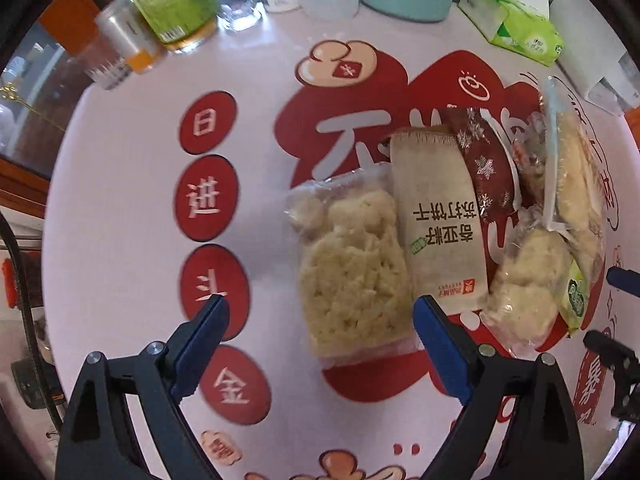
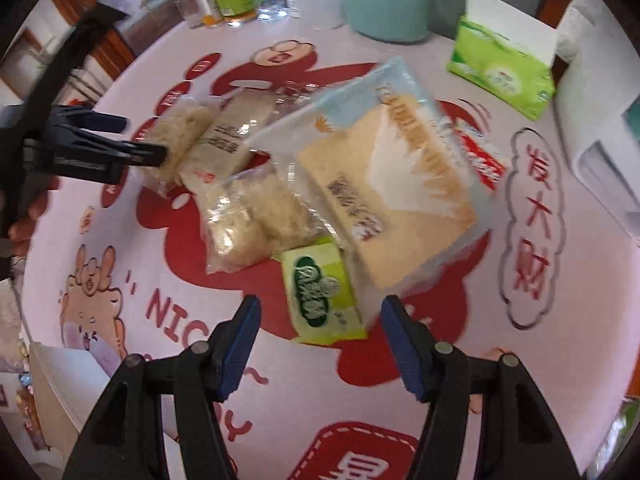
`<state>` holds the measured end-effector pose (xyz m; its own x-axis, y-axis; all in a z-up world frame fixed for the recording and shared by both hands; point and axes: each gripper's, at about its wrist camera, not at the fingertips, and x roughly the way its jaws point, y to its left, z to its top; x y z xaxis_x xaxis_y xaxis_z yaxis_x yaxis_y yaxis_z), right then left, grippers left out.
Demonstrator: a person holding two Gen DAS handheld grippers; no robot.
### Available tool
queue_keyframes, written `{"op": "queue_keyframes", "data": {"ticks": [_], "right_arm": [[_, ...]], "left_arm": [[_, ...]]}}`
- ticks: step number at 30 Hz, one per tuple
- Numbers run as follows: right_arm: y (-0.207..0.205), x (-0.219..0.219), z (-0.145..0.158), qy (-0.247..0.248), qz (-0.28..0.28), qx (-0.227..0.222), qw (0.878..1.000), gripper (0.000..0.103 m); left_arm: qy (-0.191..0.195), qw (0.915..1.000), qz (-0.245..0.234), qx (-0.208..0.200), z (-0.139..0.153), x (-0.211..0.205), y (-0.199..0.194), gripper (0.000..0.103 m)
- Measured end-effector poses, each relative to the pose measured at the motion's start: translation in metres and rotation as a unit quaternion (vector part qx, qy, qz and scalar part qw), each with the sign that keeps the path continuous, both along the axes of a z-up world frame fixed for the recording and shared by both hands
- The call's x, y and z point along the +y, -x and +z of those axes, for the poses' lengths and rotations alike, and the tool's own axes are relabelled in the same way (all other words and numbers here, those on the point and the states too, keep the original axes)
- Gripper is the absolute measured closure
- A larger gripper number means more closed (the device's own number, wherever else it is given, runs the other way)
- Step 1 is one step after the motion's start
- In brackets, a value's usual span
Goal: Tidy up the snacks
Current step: 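Move both grippers over the remaining snack packs on the table, then grasp the crumbly cookie bag with the left gripper while the right grasps the green pack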
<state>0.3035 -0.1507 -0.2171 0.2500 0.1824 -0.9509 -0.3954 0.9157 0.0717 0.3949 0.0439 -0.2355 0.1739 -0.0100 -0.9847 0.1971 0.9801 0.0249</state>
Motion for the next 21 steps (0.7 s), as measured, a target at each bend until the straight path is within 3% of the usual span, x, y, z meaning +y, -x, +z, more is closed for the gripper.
{"op": "queue_keyframes", "data": {"ticks": [5,12,21], "right_arm": [[0.0,0.007,-0.007,-0.019,0.021,-0.02,0.999,0.04],[-0.006,0.019,-0.024,0.038,0.039,-0.049,0.997,0.04],[0.005,0.022,-0.027,0.088,0.073,-0.066,0.991,0.041]], "left_arm": [[0.022,0.9997,0.008,0.007,-0.013,0.001,-0.001,0.009],[0.053,0.9981,0.023,0.021,-0.023,0.017,0.0,0.008],[0.023,0.9992,0.031,0.013,-0.02,0.043,0.0,0.009]]}}
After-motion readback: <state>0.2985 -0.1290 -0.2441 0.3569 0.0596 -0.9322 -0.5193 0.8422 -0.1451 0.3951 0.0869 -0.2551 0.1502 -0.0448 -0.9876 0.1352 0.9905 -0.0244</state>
